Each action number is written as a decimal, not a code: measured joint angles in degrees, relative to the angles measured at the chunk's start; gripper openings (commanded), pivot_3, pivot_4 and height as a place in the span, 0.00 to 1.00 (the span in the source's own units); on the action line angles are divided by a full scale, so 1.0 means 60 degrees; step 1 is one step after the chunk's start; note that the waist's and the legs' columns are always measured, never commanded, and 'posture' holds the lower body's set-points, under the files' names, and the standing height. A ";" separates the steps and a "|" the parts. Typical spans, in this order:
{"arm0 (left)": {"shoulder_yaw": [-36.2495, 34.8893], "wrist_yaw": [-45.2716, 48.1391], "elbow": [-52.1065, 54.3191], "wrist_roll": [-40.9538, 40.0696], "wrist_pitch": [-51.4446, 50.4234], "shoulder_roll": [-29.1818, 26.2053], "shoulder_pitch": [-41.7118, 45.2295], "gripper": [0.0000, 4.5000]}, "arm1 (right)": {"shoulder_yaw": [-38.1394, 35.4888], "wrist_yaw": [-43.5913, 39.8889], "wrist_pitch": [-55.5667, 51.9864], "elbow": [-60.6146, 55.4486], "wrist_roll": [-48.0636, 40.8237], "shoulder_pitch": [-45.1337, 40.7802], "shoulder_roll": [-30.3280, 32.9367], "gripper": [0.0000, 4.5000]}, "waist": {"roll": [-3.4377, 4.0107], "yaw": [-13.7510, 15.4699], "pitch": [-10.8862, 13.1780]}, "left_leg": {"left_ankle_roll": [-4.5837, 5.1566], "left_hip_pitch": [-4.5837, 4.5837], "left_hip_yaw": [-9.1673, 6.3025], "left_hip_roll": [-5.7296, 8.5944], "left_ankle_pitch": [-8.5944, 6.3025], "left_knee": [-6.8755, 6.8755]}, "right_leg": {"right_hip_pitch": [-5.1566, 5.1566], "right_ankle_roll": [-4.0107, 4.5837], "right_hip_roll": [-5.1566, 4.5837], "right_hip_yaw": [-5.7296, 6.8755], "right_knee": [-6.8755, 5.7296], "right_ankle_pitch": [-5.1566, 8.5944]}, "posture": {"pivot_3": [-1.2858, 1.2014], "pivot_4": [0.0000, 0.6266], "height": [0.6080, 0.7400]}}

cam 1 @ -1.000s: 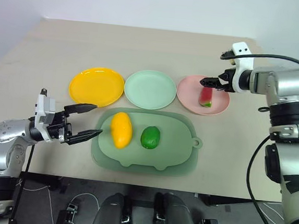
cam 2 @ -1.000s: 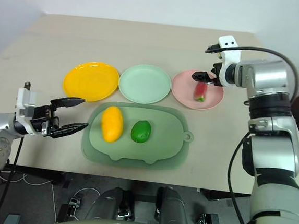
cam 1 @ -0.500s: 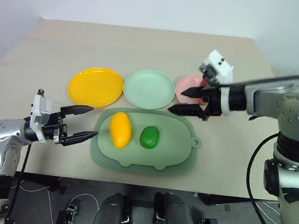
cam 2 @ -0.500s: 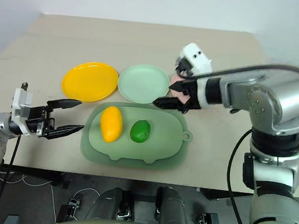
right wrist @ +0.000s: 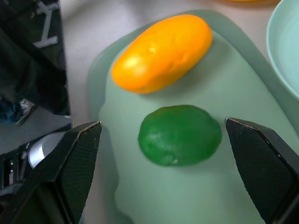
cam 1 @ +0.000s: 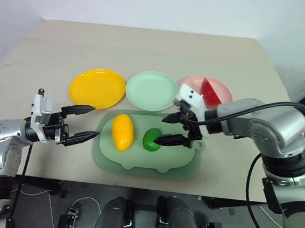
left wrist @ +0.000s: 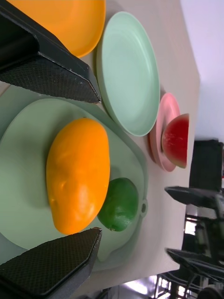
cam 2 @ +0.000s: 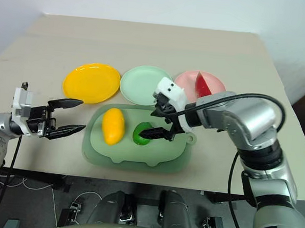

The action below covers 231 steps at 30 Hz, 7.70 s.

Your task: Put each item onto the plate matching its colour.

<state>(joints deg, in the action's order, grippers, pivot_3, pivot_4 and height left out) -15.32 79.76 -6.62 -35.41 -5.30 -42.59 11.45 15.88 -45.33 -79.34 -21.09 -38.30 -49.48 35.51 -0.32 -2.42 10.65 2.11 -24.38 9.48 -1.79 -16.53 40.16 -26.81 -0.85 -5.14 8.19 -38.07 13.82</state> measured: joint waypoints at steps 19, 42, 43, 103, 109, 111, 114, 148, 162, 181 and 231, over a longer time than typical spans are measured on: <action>0.0004 -0.0034 -0.0003 0.0162 0.0100 0.0083 0.0012 1.00 | 0.1261 0.0109 0.0786 0.0970 0.0922 0.0220 -0.0603 1.00 | -0.0001 0.0008 -0.0001 | 0.0006 0.0000 0.0000 0.0000 0.0003 0.0000 | 0.0002 -0.0001 0.0000 0.0004 0.0000 0.0000 | 0.52 0.24 0.67; 0.0004 -0.0204 -0.0003 0.0165 0.0107 0.0176 0.0085 1.00 | 0.2166 -0.0365 0.2320 0.1461 0.2038 0.0229 -0.0496 1.00 | -0.0001 0.0009 -0.0001 | 0.0002 -0.0001 0.0000 0.0000 0.0001 0.0000 | 0.0002 -0.0001 0.0000 0.0005 0.0001 0.0000 | 0.52 0.24 0.67; 0.0004 -0.0209 -0.0003 0.0165 0.0107 0.0176 0.0084 1.00 | 0.2210 -0.0469 0.2676 0.1442 0.2187 0.0230 -0.0436 1.00 | -0.0001 0.0016 -0.0001 | 0.0002 -0.0001 0.0001 0.0000 0.0001 0.0000 | 0.0002 -0.0001 0.0000 0.0005 0.0001 0.0000 | 0.52 0.24 0.67; -0.0013 -0.0442 0.0183 0.0171 0.0198 0.0205 -0.0278 1.00 | 0.3502 -0.5765 1.4503 0.6488 0.8102 -0.1288 -0.1697 0.59 | -0.0001 -0.0001 0.0000 | 0.0004 0.0006 0.0004 -0.0001 0.0015 0.0026 | 0.0013 -0.0001 0.0003 0.0013 -0.0024 0.0000 | 0.52 0.24 0.67; -0.0005 -0.0444 0.0177 0.0173 0.0229 0.0294 -0.0256 1.00 | 0.2872 -0.6133 1.3505 0.5809 0.7497 -0.1060 -0.1544 0.59 | -0.0001 -0.0002 0.0000 | 0.0004 0.0006 0.0002 -0.0003 0.0015 0.0026 | 0.0012 -0.0001 0.0002 0.0013 -0.0026 -0.0001 | 0.52 0.24 0.67; -0.0004 -0.0446 0.0175 0.0174 0.0267 0.0320 -0.0251 1.00 | 0.2469 -0.6225 1.2944 0.5427 0.7028 -0.1012 -0.1479 0.59 | -0.0001 -0.0001 0.0000 | 0.0004 0.0006 0.0001 -0.0003 0.0015 0.0027 | 0.0012 0.0000 0.0002 0.0013 -0.0025 -0.0001 | 0.52 0.24 0.67; -0.0005 -0.0457 0.0161 0.0175 0.0310 0.0338 -0.0240 1.00 | 0.1531 -0.6312 1.1326 0.4551 0.5965 -0.0936 -0.1229 0.59 | -0.0001 0.0014 0.0000 | 0.0003 0.0006 -0.0008 -0.0003 0.0014 0.0028 | 0.0013 0.0008 -0.0001 0.0013 -0.0022 -0.0005 | 0.52 0.24 0.67; -0.0773 -0.0427 0.0182 0.0161 -0.0251 -0.0493 -0.1029 1.00 | -0.0079 0.0138 0.8424 1.4782 0.7052 -0.5122 -0.4989 0.99 | 0.0000 -0.0260 0.0001 | -0.0030 -0.0022 0.0005 -0.0004 0.0038 -0.0004 | -0.0032 0.0045 -0.0002 0.0033 -0.0037 -0.0028 | 0.52 0.24 0.67; -0.1047 -0.0946 0.0258 -0.0002 -0.0566 -0.0474 -0.1070 1.00 | -0.0884 -0.1996 0.7932 1.1735 0.6162 -0.4663 -0.3914 0.99 | -0.0003 -0.0219 -0.0001 | -0.0029 -0.0022 -0.0005 -0.0005 0.0038 -0.0006 | -0.0024 0.0043 0.0000 0.0034 -0.0027 -0.0028 | 0.52 0.24 0.67; -0.1183 -0.4544 0.3705 -0.1300 -0.4143 0.0247 -0.1819 1.00 | -0.1360 -0.5225 0.4744 0.1119 0.1904 0.0786 0.1715 0.99 | -0.0011 0.0055 0.0004 | -0.0059 0.0005 -0.0039 -0.0005 0.0029 -0.0013 | 0.0010 0.0049 -0.0016 0.0057 0.0004 -0.0029 | 0.52 0.24 0.67; 0.0776 -1.3869 0.5391 -0.3505 -1.4457 0.3143 0.2954 0.88 | -0.0994 -0.3756 0.5305 0.1207 0.1564 0.1128 0.1417 1.00 | -0.0050 0.0342 0.0025 | -0.0026 0.0026 -0.0043 -0.0001 0.0071 0.0000 | 0.0056 0.0042 -0.0001 0.0064 -0.0002 -0.0030 | 0.52 0.24 0.67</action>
<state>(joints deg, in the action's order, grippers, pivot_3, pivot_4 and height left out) -10.66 -3.45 25.72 -56.44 -92.04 -23.74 29.17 9.92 -67.86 -47.51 -13.85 -28.92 -42.71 44.02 -0.61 -0.37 10.80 1.95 -24.23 9.22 -1.79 -16.11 40.16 -26.47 -0.59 -5.14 8.58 -38.08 13.64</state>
